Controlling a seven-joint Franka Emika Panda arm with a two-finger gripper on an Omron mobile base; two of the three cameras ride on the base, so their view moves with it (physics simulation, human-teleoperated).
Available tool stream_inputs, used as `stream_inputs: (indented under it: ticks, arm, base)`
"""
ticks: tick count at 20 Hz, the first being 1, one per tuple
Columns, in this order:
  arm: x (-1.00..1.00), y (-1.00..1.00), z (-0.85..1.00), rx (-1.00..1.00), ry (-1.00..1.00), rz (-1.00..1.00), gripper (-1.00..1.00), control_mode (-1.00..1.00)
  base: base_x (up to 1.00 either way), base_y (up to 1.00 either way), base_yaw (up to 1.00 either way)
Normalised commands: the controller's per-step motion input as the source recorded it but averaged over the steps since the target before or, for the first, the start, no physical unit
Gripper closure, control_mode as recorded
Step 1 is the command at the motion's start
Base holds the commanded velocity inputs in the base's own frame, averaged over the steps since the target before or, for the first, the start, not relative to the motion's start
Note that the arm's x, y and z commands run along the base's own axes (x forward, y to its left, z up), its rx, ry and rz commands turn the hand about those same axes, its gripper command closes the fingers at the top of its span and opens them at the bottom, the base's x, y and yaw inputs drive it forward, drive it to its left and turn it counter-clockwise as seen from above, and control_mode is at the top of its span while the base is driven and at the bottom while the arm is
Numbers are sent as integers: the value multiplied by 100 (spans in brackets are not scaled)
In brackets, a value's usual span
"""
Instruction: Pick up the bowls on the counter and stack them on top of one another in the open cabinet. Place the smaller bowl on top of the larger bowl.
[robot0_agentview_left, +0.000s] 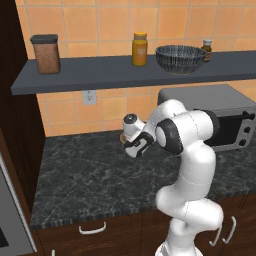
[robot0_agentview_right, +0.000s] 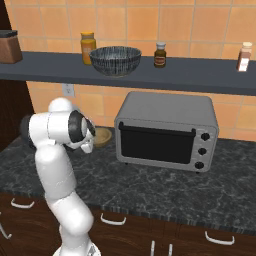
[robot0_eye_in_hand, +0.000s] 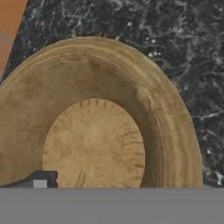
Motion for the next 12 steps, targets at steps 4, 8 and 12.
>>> stream_inputs:
  ticks: [4,8,12]
  arm:
    - [25,32,-43,0,0,-3,100,-100]
    - [-10,55,-28,0,0,-5,100,-100]
    - [-42,35,-2,0,0,-11,100,-100]
  base:
    - [0,0,0]
    - [0,0,0]
    - [0,0,0]
